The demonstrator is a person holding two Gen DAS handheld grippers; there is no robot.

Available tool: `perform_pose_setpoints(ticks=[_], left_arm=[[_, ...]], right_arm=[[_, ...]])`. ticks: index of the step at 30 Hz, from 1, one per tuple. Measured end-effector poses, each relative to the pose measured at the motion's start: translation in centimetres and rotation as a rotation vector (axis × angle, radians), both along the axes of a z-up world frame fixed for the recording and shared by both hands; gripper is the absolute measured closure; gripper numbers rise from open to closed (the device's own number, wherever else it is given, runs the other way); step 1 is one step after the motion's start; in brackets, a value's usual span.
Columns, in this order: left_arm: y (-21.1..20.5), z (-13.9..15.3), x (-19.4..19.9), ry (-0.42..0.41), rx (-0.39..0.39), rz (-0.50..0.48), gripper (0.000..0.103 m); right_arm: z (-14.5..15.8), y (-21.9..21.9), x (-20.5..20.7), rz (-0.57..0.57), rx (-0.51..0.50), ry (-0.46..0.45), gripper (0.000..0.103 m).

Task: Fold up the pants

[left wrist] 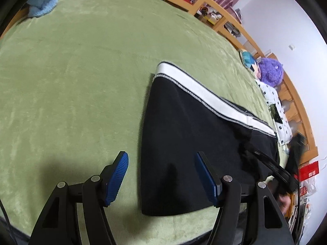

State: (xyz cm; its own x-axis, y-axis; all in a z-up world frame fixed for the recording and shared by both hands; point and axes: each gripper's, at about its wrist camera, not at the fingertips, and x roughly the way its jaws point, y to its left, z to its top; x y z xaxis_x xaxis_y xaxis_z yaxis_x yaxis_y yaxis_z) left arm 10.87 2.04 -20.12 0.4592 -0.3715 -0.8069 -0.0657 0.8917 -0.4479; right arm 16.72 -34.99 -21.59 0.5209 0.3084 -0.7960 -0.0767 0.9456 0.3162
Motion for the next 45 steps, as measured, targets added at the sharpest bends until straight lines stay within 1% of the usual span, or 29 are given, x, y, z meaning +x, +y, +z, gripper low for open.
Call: perform_pose_setpoints(ticks=[2,5,7,8,9,11,13,15,17,18,19,20,21,23,25,26,27,28,29,30,31,32,33,36,38,40,43,45], left_arm=[[-0.3,-1.2,1.2,0.016,0.010,-0.006,0.038],[-0.1,-2.5,2.9,0.017,-0.010,-0.027,0.038],[-0.2,-3.5,4.1,0.024,-0.023,-0.050,0.038],[-0.3,-4.0,4.9,0.036,-0.024,-0.055,0.038],[-0.3,-4.6,5.7,0.047,-0.034,-0.056,0.038],[-0.3,-5.0,6.4,0.041,-0.060,-0.058,0.038],[-0.7,-5.0,7.5,0.030,-0.077,-0.079,0.038],[-1.0,-5.1,8.5,0.037,-0.092,-0.092,0.038],[-1.4,-5.4,9.5,0.053,-0.130,-0.109,0.039],[-1.8,-5.5,10.1,0.062,-0.136,-0.119,0.039],[-2.0,-5.5,10.3,0.064,-0.134,-0.123,0.039],[-2.4,-5.5,10.7,0.064,-0.129,-0.129,0.039],[-2.4,-5.6,10.9,0.062,-0.128,-0.131,0.039],[-2.6,-5.6,11.3,0.061,-0.127,-0.131,0.039],[-2.8,-5.6,11.4,0.057,-0.118,-0.124,0.043],[-2.9,-5.6,11.5,0.056,-0.106,-0.123,0.050],[-2.9,-5.6,11.5,0.055,-0.093,-0.118,0.059],[-2.7,-5.6,11.5,0.054,-0.095,-0.116,0.064],[-2.2,-5.5,11.2,0.051,-0.104,-0.116,0.078],[-1.8,-5.4,11.2,0.046,-0.128,-0.117,0.086],[-1.3,-5.2,11.3,0.039,-0.159,-0.117,0.092],[-0.8,-4.6,11.1,0.025,-0.195,-0.116,0.093],[-0.5,-3.9,10.9,0.011,-0.204,-0.116,0.093],[0.0,-1.7,10.7,-0.031,-0.176,-0.137,0.093],[1.6,-0.4,10.7,-0.039,-0.217,-0.132,0.093],[3.6,0.7,10.5,-0.056,-0.245,-0.116,0.093],[8.6,2.8,9.4,-0.113,-0.174,-0.056,0.093],[12.2,3.6,8.7,-0.123,-0.163,-0.013,0.093]], right_arm=[[1.1,-1.8,-2.3,-0.037,-0.033,-0.046,0.056],[2.0,-6.6,-5.5,-0.148,-0.014,-0.082,0.054],[1.9,-11.2,-7.1,-0.276,-0.004,-0.089,0.047],[1.7,-13.3,-8.0,-0.338,0.000,-0.086,0.042],[1.3,-14.8,-8.5,-0.376,0.006,-0.077,0.038],[0.2,-18.4,-9.4,-0.445,0.026,-0.024,0.037],[-0.6,-20.3,-9.8,-0.491,0.036,0.000,0.037],[-1.3,-21.6,-9.8,-0.526,0.047,0.011,0.036],[-1.9,-23.3,-9.5,-0.566,0.074,0.004,0.036],[-2.2,-23.9,-9.5,-0.581,0.097,-0.003,0.035],[-2.6,-24.8,-9.1,-0.604,0.142,-0.014,0.034],[-2.9,-25.4,-8.8,-0.620,0.166,-0.018,0.029],[-3.5,-25.9,-8.6,-0.637,0.176,-0.020,0.027],[-4.6,-27.0,-7.1,-0.677,0.195,-0.010,0.027],[-5.5,-28.2,-6.0,-0.697,0.249,-0.027,0.023],[-5.6,-28.5,-5.7,-0.710,0.266,-0.043,0.021],[-5.7,-28.6,-5.2,-0.717,0.272,-0.057,0.020],[-5.8,-28.7,-4.4,-0.720,0.272,-0.067,0.020],[-5.9,-28.6,-3.8,-0.722,0.270,-0.070,0.022],[-5.9,-28.4,-3.2,-0.726,0.267,-0.078,0.043],[-5.8,-28.1,-2.7,-0.735,0.248,-0.082,0.056],[-5.4,-27.8,-2.4,-0.735,0.230,-0.092,0.083],[-4.6,-27.5,-2.2,-0.731,0.228,-0.116,0.089],[-0.4,-25.5,-2.1,-0.723,0.155,-0.193,0.091],[2.2,-24.2,-2.1,-0.714,0.147,-0.233,0.091],[4.5,-22.7,-2.5,-0.700,0.173,-0.269,0.091],[6.3,-19.5,-2.7,-0.634,0.205,-0.299,0.092],[6.5,-16.2,-2.7,-0.563,0.202,-0.301,0.092]])
